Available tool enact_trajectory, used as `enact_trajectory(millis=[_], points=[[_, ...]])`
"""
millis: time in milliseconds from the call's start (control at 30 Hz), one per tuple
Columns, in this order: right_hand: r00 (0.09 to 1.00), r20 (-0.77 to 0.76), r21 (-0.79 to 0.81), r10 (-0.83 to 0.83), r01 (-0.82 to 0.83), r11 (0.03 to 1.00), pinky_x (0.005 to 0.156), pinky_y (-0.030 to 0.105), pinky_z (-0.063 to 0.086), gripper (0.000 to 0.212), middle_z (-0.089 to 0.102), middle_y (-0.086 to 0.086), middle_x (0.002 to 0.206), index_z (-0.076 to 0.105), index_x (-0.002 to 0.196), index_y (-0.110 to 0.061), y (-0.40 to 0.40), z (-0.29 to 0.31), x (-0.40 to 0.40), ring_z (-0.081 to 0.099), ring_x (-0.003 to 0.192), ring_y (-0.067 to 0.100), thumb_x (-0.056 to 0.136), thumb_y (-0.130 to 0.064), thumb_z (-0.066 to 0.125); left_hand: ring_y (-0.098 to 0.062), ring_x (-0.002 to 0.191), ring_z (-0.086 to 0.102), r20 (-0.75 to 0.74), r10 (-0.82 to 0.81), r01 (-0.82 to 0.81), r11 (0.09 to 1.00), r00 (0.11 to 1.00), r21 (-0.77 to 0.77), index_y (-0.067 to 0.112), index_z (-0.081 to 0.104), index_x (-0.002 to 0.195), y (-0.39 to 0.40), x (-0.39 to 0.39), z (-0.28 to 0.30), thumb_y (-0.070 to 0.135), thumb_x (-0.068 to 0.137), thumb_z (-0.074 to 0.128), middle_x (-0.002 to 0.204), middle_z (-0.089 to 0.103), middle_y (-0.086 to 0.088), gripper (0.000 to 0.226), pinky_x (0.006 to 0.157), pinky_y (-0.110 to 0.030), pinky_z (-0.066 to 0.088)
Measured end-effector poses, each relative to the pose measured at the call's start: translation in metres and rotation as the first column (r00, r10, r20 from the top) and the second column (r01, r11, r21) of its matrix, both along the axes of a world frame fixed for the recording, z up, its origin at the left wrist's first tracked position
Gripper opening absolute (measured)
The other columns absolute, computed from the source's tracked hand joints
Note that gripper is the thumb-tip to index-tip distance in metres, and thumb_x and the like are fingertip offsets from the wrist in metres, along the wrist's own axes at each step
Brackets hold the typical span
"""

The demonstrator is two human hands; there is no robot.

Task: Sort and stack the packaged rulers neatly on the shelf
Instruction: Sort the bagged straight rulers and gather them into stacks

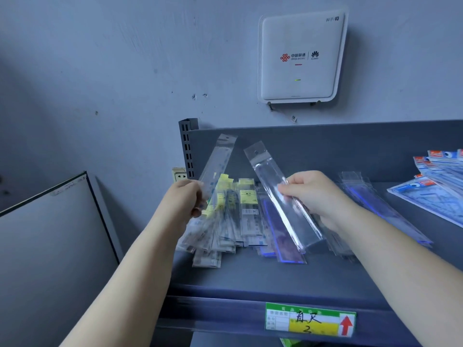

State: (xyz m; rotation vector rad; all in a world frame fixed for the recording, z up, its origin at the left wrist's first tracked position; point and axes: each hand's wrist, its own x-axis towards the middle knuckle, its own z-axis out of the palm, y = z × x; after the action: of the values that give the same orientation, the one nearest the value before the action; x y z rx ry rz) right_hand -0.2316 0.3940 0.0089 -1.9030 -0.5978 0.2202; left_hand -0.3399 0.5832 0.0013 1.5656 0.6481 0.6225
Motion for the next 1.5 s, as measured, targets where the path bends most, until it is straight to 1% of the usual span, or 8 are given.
enact_trajectory(millis=[233,400,867,1100,1267,1333,1433,1500], points=[[0.984,-0.176,0.252,-0.02,0.065,0.966,0.048,0.022,0.043,0.022,0.059,0.003,0.07,0.057,0.078,-0.012,-0.007,0.011,-0.001,0.045,0.051,0.013,0.088,0.003,0.044,-0.018,0.051,0.045,0.069,-0.127,0.132,0.989,0.989,-0.073,0.005,0.047,0.074,-0.013,0.0,0.005,-0.007,0.091,0.036,0.067,0.047,-0.01,0.023,0.05,-0.027,0.038],[0.986,-0.163,0.275,-0.041,0.085,0.958,0.055,0.025,0.049,0.026,0.06,0.003,0.076,0.058,0.098,-0.007,-0.026,0.015,0.004,0.047,0.054,0.013,0.084,0.009,0.042,-0.011,0.052,0.063,0.015,-0.312,0.312,0.95,0.95,0.031,0.008,0.054,0.092,-0.034,0.001,0.011,-0.005,0.084,0.061,0.081,0.065,-0.01,0.017,0.048,-0.021,0.049],[0.985,-0.139,0.359,-0.098,0.143,0.922,0.06,0.022,0.048,0.039,0.058,0.005,0.08,0.054,0.116,-0.004,-0.12,0.023,0.038,0.051,0.063,0.015,0.086,0.017,0.045,-0.012,0.056,0.067,-0.034,-0.452,0.452,0.882,0.891,0.129,0.009,0.057,0.089,-0.096,0.031,0.016,-0.01,0.082,0.062,0.068,0.061,-0.002,0.021,0.048,-0.019,0.048],[0.976,-0.077,0.118,-0.205,0.214,0.97,0.066,0.03,0.051,0.032,0.057,0.008,0.076,0.058,0.112,0.007,-0.144,0.005,0.059,0.052,0.058,0.02,0.081,0.014,0.053,-0.012,0.055,0.067,-0.057,-0.513,0.516,0.847,0.856,0.13,0.01,0.056,0.085,-0.131,0.056,0.02,-0.01,0.082,0.061,0.066,0.062,-0.001,0.021,0.044,-0.019,0.048],[0.928,0.277,-0.409,-0.25,0.349,0.843,0.08,0.038,0.052,0.04,0.067,0.02,0.104,0.059,0.111,0.011,-0.147,-0.018,0.07,0.059,0.074,0.028,0.079,-0.012,0.065,-0.014,0.058,0.068,-0.09,-0.567,0.574,0.81,0.819,0.119,0.009,0.055,0.085,-0.157,0.075,0.024,-0.009,0.082,0.062,0.066,0.061,-0.002,0.019,0.045,-0.02,0.049],[0.907,0.33,-0.331,-0.261,0.37,0.868,0.085,0.036,0.051,0.032,0.066,0.014,0.106,0.063,0.106,0.004,-0.149,-0.016,0.069,0.061,0.093,0.03,0.083,-0.019,0.065,-0.013,0.058,0.068,-0.106,-0.59,0.599,0.796,0.8,0.089,0.009,0.053,0.085,-0.167,0.083,0.024,-0.008,0.082,0.063,0.065,0.061,-0.002,0.02,0.045,-0.02,0.049],[0.972,0.124,0.031,-0.2,0.197,0.98,0.06,0.028,0.046,0.014,0.064,0.003,0.079,0.065,0.082,-0.013,-0.149,-0.009,0.063,0.056,0.067,0.017,0.09,-0.022,0.058,-0.014,0.057,0.065,-0.149,-0.625,0.639,0.766,0.767,0.075,0.009,0.052,0.086,-0.184,0.093,0.022,-0.006,0.081,0.065,0.06,0.063,0.0,0.021,0.045,-0.02,0.049],[0.991,0.021,0.123,-0.135,0.132,0.984,0.05,0.022,0.04,0.007,0.06,-0.001,0.073,0.063,0.089,-0.016,-0.148,-0.008,0.06,0.05,0.059,0.011,0.091,-0.02,0.058,-0.013,0.057,0.065,-0.186,-0.636,0.658,0.746,0.749,0.101,0.009,0.053,0.085,-0.193,0.097,0.018,-0.003,0.081,0.068,0.06,0.063,0.001,0.02,0.046,-0.02,0.048]])
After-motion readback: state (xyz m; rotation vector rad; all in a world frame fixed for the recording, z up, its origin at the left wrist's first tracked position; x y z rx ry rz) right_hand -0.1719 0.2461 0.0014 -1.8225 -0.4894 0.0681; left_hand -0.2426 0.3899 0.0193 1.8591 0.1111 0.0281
